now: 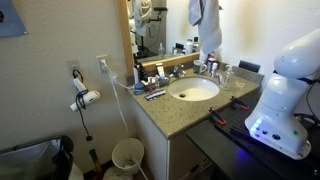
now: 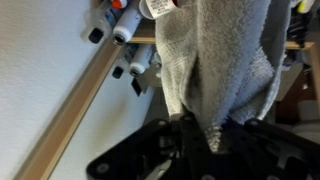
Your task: Pick up the towel from the hand basin, wipe the wall with it and put the towel back on the hand basin.
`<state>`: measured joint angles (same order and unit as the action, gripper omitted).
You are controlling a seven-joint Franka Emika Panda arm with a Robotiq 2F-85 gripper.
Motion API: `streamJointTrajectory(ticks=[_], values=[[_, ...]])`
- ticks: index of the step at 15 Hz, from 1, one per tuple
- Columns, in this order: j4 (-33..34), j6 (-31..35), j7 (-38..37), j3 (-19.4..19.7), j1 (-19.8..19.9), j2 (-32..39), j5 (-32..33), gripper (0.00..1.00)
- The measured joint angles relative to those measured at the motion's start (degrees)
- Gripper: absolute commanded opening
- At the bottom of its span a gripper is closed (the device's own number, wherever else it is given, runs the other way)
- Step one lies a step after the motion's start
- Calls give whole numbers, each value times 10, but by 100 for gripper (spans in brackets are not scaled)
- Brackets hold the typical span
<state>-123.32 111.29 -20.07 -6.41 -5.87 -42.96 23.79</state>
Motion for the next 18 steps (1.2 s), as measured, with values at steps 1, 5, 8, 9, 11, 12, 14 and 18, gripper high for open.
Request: streamJointTrajectory(ticks=[1, 5, 8, 9, 11, 12, 14, 18], values=[[-9, -3, 19, -5, -4, -7, -29, 4], [-42, -14, 69, -12, -21, -21, -118, 4], [-76, -15, 89, -19, -35, -27, -168, 4], [-89, -15, 94, -22, -40, -30, -181, 4], [-116, -11, 99, -29, -52, -36, -201, 4], [-131, 2, 100, -34, -57, -40, -206, 4], [-168, 45, 100, -42, -68, -51, -211, 4], [-246, 148, 119, -53, -95, -79, -226, 4]])
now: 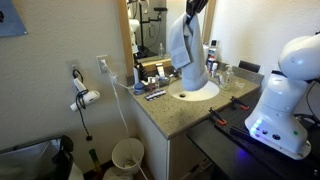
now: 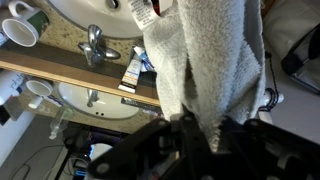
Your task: Pick up the towel from the hand basin, wipe the wall with it and put the towel back on the hand basin.
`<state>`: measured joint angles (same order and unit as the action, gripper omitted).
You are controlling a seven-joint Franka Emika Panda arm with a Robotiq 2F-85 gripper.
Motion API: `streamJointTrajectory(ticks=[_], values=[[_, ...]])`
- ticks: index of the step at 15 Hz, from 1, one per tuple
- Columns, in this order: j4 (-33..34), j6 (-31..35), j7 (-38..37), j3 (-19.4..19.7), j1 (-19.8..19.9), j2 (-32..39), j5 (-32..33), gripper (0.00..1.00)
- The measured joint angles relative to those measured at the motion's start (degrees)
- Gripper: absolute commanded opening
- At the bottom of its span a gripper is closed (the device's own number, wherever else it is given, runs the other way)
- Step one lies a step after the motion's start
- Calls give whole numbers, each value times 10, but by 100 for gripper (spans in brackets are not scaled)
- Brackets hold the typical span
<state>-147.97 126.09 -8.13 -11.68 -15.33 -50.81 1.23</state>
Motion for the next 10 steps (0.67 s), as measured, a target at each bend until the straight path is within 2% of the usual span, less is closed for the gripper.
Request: streamJointTrajectory(ticks=[7, 10], values=[[-105, 119, 12, -33, -71, -21, -27, 4], [-122, 154, 12, -54, -93, -18, -28, 4]])
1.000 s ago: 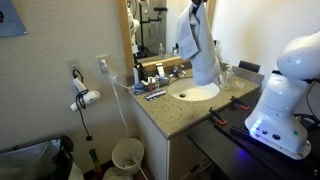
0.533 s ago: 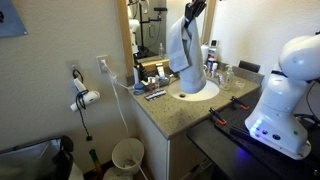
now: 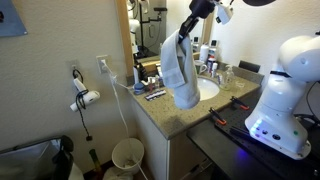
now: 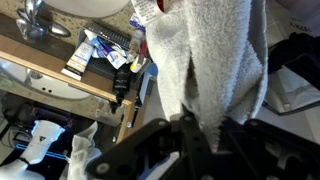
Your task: Pick up the towel from the hand basin, wipe the wall with it and put the towel back on the hand basin.
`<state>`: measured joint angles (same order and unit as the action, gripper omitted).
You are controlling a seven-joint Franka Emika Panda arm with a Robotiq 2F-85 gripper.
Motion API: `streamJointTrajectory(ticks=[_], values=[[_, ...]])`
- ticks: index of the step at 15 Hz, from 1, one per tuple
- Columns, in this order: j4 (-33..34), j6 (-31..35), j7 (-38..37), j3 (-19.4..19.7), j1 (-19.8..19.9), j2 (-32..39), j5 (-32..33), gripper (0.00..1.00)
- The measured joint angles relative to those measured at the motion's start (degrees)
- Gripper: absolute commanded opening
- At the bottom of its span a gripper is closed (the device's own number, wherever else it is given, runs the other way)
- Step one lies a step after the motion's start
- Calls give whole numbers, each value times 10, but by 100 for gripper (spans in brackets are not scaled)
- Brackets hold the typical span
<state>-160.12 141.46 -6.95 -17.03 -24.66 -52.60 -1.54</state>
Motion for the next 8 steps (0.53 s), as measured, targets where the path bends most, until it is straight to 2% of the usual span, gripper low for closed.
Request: streamJointTrajectory(ticks=[6, 7, 8], values=[[2, 59, -4, -54, -8, 12, 1, 4], [2, 73, -4, -59, -4, 19, 2, 9], [1, 88, -4, -61, 0, 26, 4, 37]])
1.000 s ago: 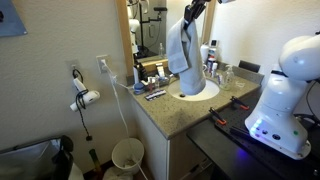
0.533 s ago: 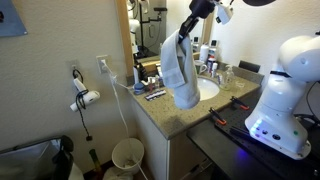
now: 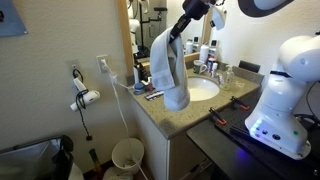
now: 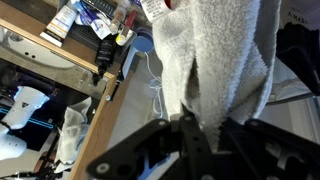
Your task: Pick up the towel from the hand basin, wipe the wall with it and put the towel back on the hand basin.
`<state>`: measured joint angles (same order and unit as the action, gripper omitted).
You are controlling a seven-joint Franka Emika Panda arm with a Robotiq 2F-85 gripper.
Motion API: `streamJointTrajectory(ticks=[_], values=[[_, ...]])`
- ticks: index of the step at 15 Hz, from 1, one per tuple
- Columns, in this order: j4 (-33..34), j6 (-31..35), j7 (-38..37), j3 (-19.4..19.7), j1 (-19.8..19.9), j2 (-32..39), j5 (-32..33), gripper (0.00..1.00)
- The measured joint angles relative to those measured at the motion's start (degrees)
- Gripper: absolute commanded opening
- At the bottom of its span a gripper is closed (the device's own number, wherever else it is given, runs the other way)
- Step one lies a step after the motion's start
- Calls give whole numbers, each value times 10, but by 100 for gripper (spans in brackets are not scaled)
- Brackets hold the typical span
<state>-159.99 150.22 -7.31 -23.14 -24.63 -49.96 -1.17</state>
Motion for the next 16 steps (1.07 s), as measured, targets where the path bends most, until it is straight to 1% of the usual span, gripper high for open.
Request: streamJointTrajectory(ticks=[1, 2, 3, 5, 7, 8, 10, 11, 14, 16], values=[[0, 15, 0, 0, 7, 9, 3, 15], [0, 30, 0, 0, 15, 18, 8, 18], [0, 43, 0, -3, 24, 27, 11, 9], [0, 66, 0, -10, 44, 45, 20, 5], [0, 85, 0, -18, 65, 61, 31, 17], [0, 92, -1, -22, 76, 68, 35, 40], [0, 99, -20, -40, 93, 78, 46, 43], [0, 99, -26, -45, 99, 82, 49, 50], [0, 99, -30, -45, 113, 90, 55, 72], [0, 99, -29, -35, 122, 92, 63, 88]])
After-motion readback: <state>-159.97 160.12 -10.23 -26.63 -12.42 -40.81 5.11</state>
